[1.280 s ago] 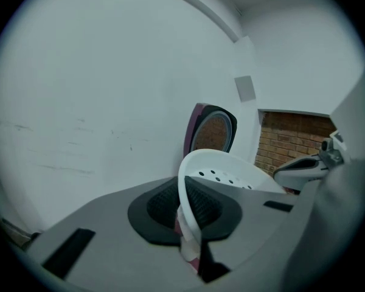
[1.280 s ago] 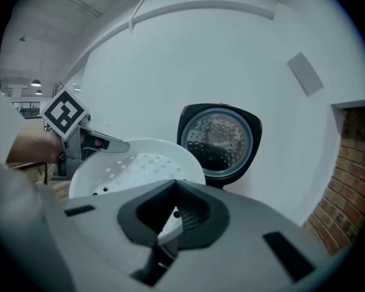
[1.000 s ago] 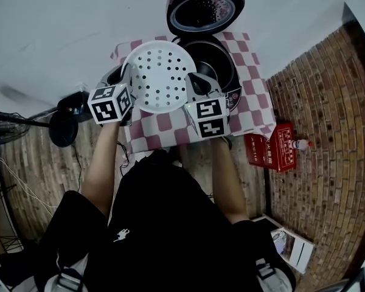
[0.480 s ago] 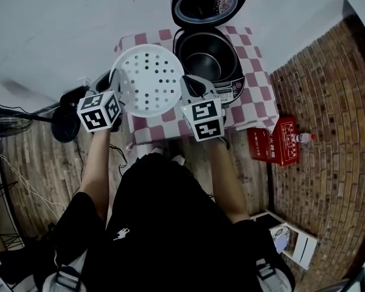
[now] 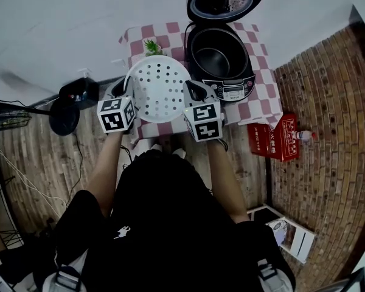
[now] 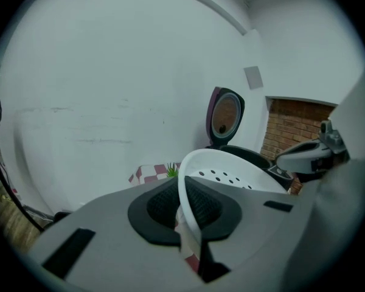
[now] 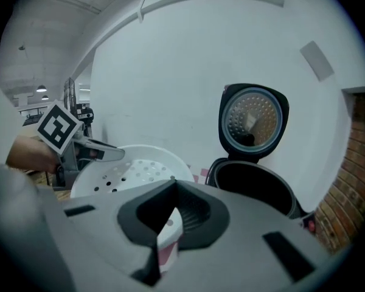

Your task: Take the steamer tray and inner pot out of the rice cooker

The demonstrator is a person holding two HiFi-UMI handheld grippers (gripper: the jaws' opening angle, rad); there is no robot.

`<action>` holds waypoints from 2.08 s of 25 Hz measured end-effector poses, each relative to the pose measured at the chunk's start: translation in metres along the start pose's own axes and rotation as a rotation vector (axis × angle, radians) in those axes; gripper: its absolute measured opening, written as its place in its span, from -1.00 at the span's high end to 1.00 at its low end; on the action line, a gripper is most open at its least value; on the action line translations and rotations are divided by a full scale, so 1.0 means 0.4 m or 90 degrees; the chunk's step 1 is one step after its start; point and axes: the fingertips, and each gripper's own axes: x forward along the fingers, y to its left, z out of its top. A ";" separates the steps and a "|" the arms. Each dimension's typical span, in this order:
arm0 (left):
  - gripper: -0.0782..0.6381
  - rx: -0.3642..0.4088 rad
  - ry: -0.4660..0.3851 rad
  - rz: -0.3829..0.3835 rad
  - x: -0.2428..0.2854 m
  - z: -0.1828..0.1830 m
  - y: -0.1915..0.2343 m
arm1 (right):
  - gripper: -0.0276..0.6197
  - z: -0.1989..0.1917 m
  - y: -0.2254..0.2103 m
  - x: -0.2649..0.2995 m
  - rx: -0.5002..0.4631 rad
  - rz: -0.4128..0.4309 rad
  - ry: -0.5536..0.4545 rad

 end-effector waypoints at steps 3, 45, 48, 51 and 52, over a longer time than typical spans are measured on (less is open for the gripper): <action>0.73 0.003 0.021 -0.019 0.027 -0.053 -0.003 | 0.91 -0.045 0.025 0.024 0.017 -0.008 0.027; 0.72 -0.007 0.132 -0.099 0.254 -0.399 -0.004 | 0.91 -0.295 0.010 0.132 0.150 -0.078 0.160; 0.72 0.002 0.137 -0.095 0.269 -0.402 -0.005 | 0.91 -0.300 0.009 0.132 0.153 -0.081 0.162; 0.71 0.017 0.154 -0.086 0.279 -0.414 -0.004 | 0.91 -0.299 0.004 0.130 0.154 -0.082 0.163; 0.70 0.023 0.160 -0.084 0.281 -0.419 -0.003 | 0.91 -0.298 0.002 0.130 0.154 -0.082 0.162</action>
